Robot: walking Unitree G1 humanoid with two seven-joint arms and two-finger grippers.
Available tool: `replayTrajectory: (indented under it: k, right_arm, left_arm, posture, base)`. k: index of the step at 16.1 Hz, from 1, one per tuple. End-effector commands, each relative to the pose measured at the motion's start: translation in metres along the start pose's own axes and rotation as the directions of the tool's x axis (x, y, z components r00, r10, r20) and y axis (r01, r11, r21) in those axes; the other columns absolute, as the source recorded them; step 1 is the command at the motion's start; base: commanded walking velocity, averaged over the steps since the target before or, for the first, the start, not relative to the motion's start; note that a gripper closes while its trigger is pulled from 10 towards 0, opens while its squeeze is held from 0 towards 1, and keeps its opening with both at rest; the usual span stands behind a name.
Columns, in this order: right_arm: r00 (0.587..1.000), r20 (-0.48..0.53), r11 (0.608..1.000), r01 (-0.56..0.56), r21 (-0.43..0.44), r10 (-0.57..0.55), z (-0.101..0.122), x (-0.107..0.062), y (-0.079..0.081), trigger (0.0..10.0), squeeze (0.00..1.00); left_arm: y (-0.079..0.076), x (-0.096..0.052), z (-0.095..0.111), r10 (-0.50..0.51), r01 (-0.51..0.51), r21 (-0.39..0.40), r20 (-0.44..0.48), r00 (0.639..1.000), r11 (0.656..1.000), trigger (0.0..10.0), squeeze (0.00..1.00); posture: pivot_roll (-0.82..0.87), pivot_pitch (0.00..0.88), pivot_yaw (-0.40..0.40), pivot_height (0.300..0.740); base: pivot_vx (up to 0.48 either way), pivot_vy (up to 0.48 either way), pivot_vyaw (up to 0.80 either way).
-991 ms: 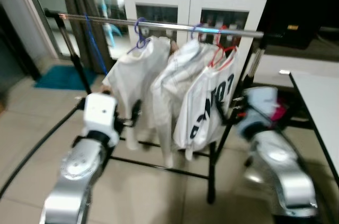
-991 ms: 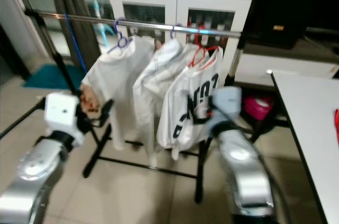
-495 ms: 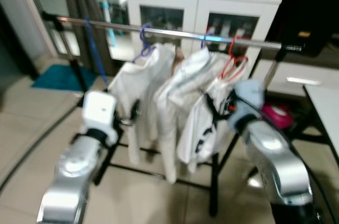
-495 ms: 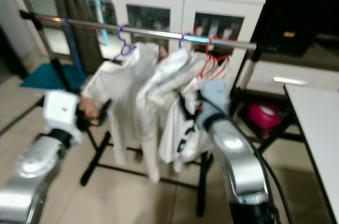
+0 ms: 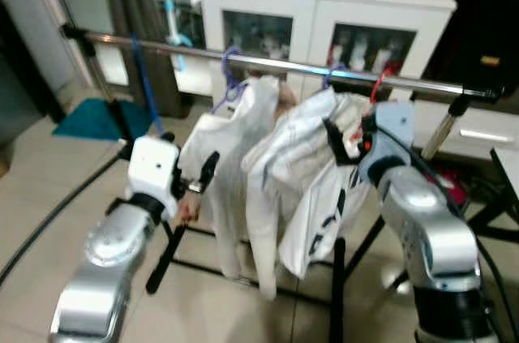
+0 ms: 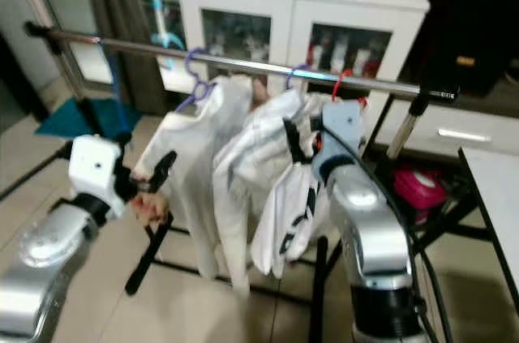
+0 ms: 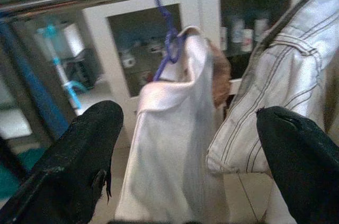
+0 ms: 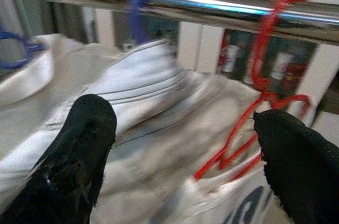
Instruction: Hang hanger
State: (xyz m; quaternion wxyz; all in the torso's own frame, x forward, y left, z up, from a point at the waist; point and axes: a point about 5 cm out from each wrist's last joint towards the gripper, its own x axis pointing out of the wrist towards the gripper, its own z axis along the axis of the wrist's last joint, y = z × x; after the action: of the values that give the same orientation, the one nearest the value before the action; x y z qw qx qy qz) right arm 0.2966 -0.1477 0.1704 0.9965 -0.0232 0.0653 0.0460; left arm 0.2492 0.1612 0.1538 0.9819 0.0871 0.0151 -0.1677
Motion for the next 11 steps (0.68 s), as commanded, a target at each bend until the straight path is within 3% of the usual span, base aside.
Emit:
replayTrajectory:
  k: [1,4,5,6,7,9,11]
  right_arm:
    - [0.998,-0.030,0.998,0.058,0.017,-0.057,0.000,0.000,-0.009,10.0,0.65]
    - [0.989,-0.067,0.990,0.134,0.035,-0.132,0.001,0.009,-0.012,10.0,0.63]
    - [0.982,-0.087,0.984,0.174,0.040,-0.170,0.002,0.016,-0.015,10.0,0.55]
    - [0.979,-0.100,0.980,0.187,0.068,-0.180,0.007,0.024,-0.017,10.0,0.20]
    - [0.981,-0.103,0.979,0.177,0.102,-0.166,0.013,0.034,-0.018,10.0,0.00]
    - [0.981,-0.122,0.978,0.168,0.125,-0.153,0.016,0.045,-0.020,10.0,0.00]
    - [0.977,-0.137,0.980,0.176,0.095,-0.163,0.016,0.053,-0.024,10.0,0.00]
  left_arm:
    - [-0.006,0.001,0.003,-0.069,0.070,-0.010,0.021,0.997,0.998,10.0,0.00]
    - [-0.006,-0.005,0.004,-0.227,0.227,-0.005,0.011,0.974,0.974,10.0,0.00]
    - [-0.006,-0.011,0.003,-0.318,0.318,0.000,-0.017,0.948,0.948,10.0,0.00]
    - [-0.008,-0.017,0.003,-0.407,0.407,0.003,-0.051,0.912,0.913,10.0,0.00]
    - [-0.008,-0.021,0.003,-0.446,0.448,0.013,-0.077,0.892,0.894,10.0,0.00]
    - [-0.007,-0.020,0.002,-0.443,0.446,0.022,-0.084,0.893,0.895,10.0,0.00]
    - [-0.007,-0.020,0.003,-0.447,0.450,0.019,-0.083,0.891,0.893,10.0,0.00]
  posture:
    - [-0.10,0.000,0.028,0.740]
    - [-0.11,0.000,0.031,0.740]
    - [-0.11,0.000,0.032,0.740]
    - [-0.11,0.000,0.034,0.740]
    - [-0.11,0.000,0.035,0.740]
    - [-0.11,0.000,0.027,0.740]
    - [-0.11,0.000,0.022,0.740]
  base:
    - [0.000,0.000,0.00]
    - [0.000,0.000,0.00]
    - [0.000,0.000,0.00]
    - [0.000,0.000,0.00]
    - [0.000,0.000,0.00]
    - [0.000,0.000,0.00]
    - [0.000,0.000,0.00]
